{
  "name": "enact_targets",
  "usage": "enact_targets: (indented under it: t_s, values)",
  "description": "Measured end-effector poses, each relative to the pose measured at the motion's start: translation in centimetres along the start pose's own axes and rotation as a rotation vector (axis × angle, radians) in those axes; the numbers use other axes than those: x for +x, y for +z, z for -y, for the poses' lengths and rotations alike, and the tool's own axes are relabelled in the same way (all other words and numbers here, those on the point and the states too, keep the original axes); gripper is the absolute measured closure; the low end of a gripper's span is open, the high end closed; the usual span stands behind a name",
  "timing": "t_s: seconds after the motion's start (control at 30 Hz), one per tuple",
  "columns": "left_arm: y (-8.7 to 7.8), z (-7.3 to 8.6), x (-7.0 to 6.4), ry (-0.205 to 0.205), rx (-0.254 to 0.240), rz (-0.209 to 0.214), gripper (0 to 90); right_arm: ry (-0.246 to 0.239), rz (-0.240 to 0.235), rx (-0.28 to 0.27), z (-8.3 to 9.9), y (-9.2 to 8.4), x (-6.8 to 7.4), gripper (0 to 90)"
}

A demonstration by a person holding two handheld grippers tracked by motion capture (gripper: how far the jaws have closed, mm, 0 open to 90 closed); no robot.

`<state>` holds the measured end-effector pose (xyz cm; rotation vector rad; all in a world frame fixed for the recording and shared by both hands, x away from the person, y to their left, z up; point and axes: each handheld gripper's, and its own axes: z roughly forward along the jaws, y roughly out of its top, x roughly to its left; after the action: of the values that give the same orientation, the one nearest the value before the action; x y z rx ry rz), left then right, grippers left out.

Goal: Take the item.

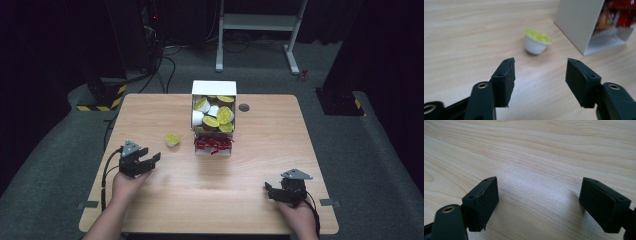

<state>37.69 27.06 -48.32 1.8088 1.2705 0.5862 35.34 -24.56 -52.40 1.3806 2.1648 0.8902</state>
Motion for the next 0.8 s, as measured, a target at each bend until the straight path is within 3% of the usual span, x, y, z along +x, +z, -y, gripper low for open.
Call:
enact_targets:
  t_s: [0.1, 0.23, 0.4, 0.5, 0.6, 0.8]
  values:
    - [-0.9, 1.4, 0.2, -0.013, 0.033, 0.021, 36.7, 0.001, 0.001, 0.0, 0.0, 0.0, 0.0, 15.9]
    - [-2.2, 2.9, 0.6, 0.01, 0.07, 0.022, 33.0, 0.005, 0.001, 0.001, 0.0, 0.0, 0.0, 16.1]
    - [-2.8, 5.4, 1.0, 0.039, 0.17, -0.012, 29.3, 0.005, 0.001, 0.001, 0.0, 0.0, 0.0, 16.0]
    - [-2.9, 6.5, 0.9, 0.076, 0.199, -0.034, 25.1, -0.008, -0.006, -0.001, 0.1, 0.0, -0.1, 15.8]
    - [-2.9, 7.3, 0.8, 0.082, 0.168, -0.05, 19.7, -0.012, -0.011, -0.003, 0.1, -0.1, -0.1, 15.5]
    - [-3.1, 7.4, 0.9, 0.082, 0.169, -0.047, 16.9, -0.015, -0.022, 0.005, 0.1, -0.1, -0.1, 12.9]
